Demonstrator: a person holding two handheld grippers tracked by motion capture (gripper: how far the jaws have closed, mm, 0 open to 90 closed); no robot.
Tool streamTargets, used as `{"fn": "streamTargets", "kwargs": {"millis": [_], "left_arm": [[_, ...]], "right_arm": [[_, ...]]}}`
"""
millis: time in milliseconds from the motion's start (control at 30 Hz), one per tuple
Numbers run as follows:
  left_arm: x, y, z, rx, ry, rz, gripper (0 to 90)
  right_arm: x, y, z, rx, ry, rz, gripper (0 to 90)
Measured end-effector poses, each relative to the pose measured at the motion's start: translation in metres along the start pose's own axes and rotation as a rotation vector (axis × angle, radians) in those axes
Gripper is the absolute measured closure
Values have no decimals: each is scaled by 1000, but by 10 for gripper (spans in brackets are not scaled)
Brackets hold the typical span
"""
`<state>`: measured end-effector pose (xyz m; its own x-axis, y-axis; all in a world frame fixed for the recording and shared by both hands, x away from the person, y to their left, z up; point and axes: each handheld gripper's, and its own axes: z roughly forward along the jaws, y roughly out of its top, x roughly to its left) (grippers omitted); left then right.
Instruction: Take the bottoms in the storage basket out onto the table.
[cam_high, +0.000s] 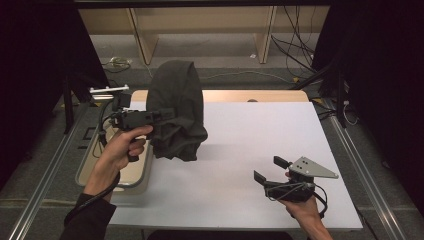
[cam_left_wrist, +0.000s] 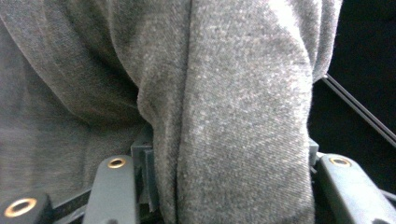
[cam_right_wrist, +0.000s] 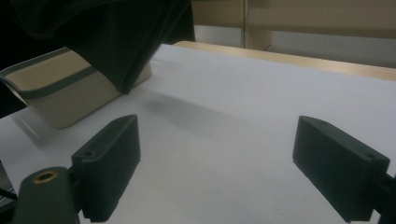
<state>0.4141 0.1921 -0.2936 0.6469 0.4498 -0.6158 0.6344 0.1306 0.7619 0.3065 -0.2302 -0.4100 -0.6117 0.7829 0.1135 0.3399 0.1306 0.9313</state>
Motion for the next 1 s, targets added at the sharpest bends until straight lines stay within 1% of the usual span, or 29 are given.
{"fn": "streamTargets", "kwargs": {"millis": [33,67,167,300,367,400,433,467,500,533,567,633,733,767,800,833,867,967,1000], "left_arm": [[-1,0,4,5,-12,-9,455],[-1,-2,12,11,-30,-30,455],[-2,-4,20,38,-31,-26,455],[1,-11,36,82,-11,-27,454],[4,-14,44,108,10,-15,454],[5,-16,48,112,15,-20,454],[10,-19,55,123,21,-34,454],[10,-19,55,123,21,-34,454],[11,-21,59,130,26,-41,453],[15,-25,68,151,32,-46,453],[15,-25,68,151,32,-46,453],[17,-30,77,163,40,-55,452],[19,-38,90,198,59,-50,449],[19,-43,98,221,66,-44,447],[19,-43,98,221,66,-44,446],[20,-48,105,237,70,-45,445],[20,-48,105,237,70,-45,444],[20,-56,116,275,94,-23,441],[22,-62,122,292,106,-19,438]], "right_arm": [[0,0,-1,2,-1,3,159],[0,0,-1,-10,0,7,159],[-2,1,-2,-6,-7,8,159],[-3,1,-2,-5,-9,14,159],[-3,1,-2,-7,-9,14,159],[-3,0,-2,-6,-8,14,159],[-3,0,-2,-5,-7,16,160],[-3,0,-2,-5,-7,16,160],[-3,0,-1,-2,-5,17,160],[-3,0,-1,-1,-7,15,160],[-3,0,-1,-1,-7,15,160],[-3,0,-1,-1,-7,17,160],[-4,0,-2,-5,-10,14,159],[-4,0,-2,-4,-9,15,160],[-4,0,-2,-4,-9,15,160],[-4,0,-2,-5,-10,15,159],[-4,0,-2,-5,-10,15,159],[-4,1,-3,-7,-11,14,160],[-4,1,-3,-7,-13,15,159]]}}
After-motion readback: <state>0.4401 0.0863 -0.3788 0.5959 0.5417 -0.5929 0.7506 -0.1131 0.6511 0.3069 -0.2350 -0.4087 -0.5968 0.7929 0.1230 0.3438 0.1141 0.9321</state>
